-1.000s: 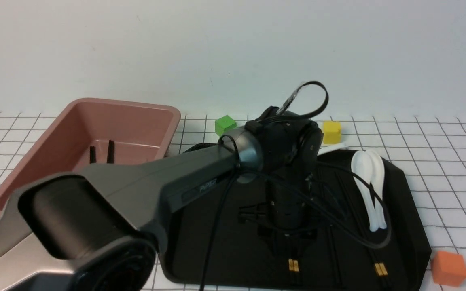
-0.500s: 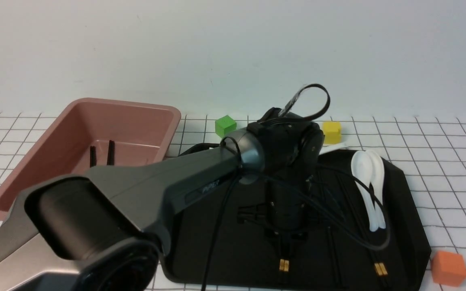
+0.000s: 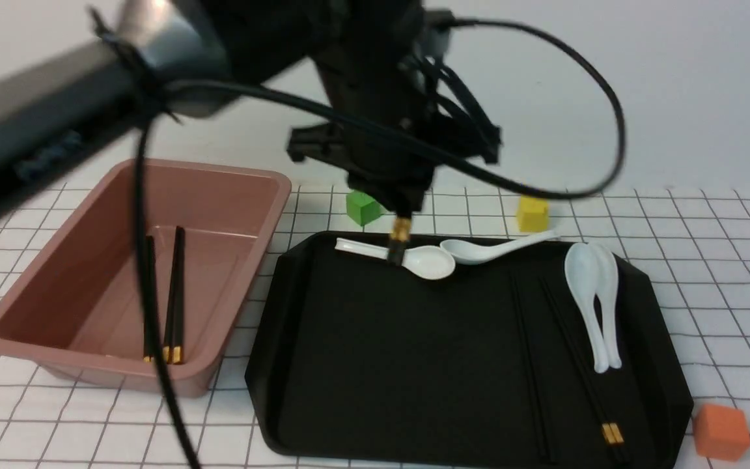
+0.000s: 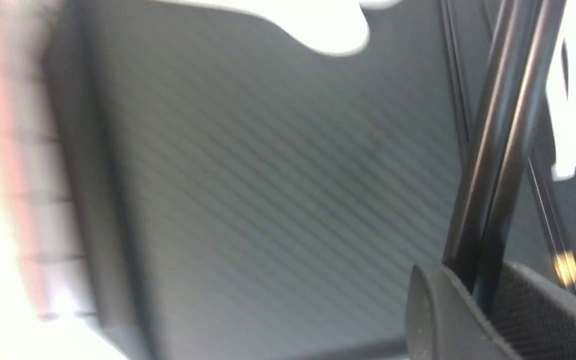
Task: On white black tablecloth take chopsticks from black tray and put them in box.
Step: 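Place the chopsticks into the pink bin with the left gripper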
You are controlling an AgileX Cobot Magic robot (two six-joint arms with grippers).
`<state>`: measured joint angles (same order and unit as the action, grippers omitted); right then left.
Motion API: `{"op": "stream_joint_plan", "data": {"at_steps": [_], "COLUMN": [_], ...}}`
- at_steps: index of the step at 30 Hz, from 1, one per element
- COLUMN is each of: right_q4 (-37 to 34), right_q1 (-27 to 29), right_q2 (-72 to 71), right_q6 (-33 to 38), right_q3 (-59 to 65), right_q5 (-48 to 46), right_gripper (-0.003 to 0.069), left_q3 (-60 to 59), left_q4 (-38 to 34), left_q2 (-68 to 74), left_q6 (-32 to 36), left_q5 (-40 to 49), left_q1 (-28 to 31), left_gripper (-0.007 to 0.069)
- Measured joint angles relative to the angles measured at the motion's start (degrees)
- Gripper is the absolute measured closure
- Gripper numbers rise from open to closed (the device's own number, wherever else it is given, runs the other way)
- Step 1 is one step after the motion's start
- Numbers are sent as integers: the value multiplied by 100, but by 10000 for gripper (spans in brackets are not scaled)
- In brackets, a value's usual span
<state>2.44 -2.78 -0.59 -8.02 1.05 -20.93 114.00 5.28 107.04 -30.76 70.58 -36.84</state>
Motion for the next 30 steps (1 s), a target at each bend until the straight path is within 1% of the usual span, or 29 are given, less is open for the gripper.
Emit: {"op": "stream_joint_plan", "data": {"at_steps": [3,4,7,9,12,14,18,22,23,25,27,30], "right_q4": [0,0,0,0,0,0,0,0,0,0,0,0], "right_q1": [0,0,0,0,0,0,0,0,0,0,0,0], "right_q2": [0,0,0,0,0,0,0,0,0,0,0,0], "right_q6": [0,0,0,0,0,0,0,0,0,0,0,0], "right_q3": [0,0,0,0,0,0,0,0,0,0,0,0], "right_q5": [0,0,0,0,0,0,0,0,0,0,0,0], "right_gripper": [419,419,419,419,419,419,419,419,419,419,419,419], "left_q3": [-559,-866,-1527,-1990,-2453,-2622,-2664,-2666,-2671,-2671,-2671,-2671], "left_q4": [-68,-84,-84,-84,-103,-104,-27,-13,0,0,0,0], "left_q2": [-495,-663,-764,-715,-516,-307,37,322,403,435,366,98], "left_q6": [85,97,104,108,108,108,108,122,122,124,136,219], "left_q5": [17,32,61,-47,-568,-914,-1272,-1412,-1435,-1404,-1368,-1290], "left_q1": [726,1113,1761,2129,2428,2539,2552,2552,2552,2552,2552,2552], "left_gripper": [506,506,506,506,506,506,505,461,424,381,362,370]}}
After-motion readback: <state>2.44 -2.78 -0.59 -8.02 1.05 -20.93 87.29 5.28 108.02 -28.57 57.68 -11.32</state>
